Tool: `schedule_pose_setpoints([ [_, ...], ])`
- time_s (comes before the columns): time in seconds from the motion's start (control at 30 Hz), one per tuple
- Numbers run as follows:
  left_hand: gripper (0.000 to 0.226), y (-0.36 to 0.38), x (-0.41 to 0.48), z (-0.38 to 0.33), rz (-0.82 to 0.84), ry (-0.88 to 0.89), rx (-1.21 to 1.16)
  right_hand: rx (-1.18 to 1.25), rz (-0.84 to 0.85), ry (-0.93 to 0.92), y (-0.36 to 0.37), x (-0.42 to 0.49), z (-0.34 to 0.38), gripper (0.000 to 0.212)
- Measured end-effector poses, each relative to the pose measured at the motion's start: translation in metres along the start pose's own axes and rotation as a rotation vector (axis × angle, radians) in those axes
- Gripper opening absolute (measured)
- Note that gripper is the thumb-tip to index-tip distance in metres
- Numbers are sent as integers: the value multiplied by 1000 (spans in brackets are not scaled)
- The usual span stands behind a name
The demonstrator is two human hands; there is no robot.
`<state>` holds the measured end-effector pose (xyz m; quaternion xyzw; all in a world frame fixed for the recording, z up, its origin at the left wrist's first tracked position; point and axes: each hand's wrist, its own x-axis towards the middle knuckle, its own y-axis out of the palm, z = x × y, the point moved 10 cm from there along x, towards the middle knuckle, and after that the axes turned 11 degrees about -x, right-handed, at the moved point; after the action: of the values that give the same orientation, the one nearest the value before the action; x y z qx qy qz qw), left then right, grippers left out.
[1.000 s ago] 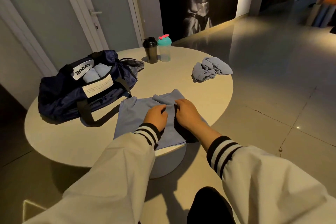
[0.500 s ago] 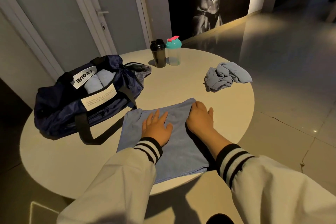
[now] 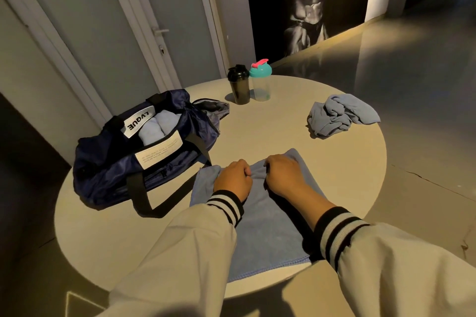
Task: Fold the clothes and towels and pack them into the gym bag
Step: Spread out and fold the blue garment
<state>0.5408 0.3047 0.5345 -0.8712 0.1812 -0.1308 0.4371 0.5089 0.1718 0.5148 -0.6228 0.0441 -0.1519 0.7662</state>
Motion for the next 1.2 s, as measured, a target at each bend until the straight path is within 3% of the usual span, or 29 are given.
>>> schedule_pose_setpoints([
  [0.17, 18, -2, 8, -3, -61, 54, -62, -117, -19, -13, -5, 1, 3, 23],
  [0.33, 29, -6, 7, -3, -143, 142, -102, -40, -113, 18, -17, -1, -2, 40],
  [0.47, 47, 21, 4, 13, 40, 41, 133, -100, 84, 51, -2, -1, -5, 58],
  [0.53, 51, 29, 1, 21, 97, 16, 161, -124, 56, 25, -5, -5, 2, 62],
  [0.6, 52, 27, 0, 21, 90, 30, 167, -124, 17, 1, -8, -9, 11, 54],
  [0.77, 52, 7, -5, 44, 20, -40, 212, -92, 233, 40, 17, -16, -6, 56],
  [0.93, 52, 5, -14, 50, 43, -24, 302, -172, 176, 122, 7, -26, -12, 64],
  [1.03, 43, -14, -21, 46, -130, -30, 173, -142, 47, -38, -9, -34, 37, 56],
  [1.1, 41, -27, -26, 60, -212, -114, -65, -62, 88, -117, -2, -40, 62, 51],
  [1.2, 46, -41, -33, 77, -268, -179, -238, -46, 199, -71, 19, -46, 67, 52],
])
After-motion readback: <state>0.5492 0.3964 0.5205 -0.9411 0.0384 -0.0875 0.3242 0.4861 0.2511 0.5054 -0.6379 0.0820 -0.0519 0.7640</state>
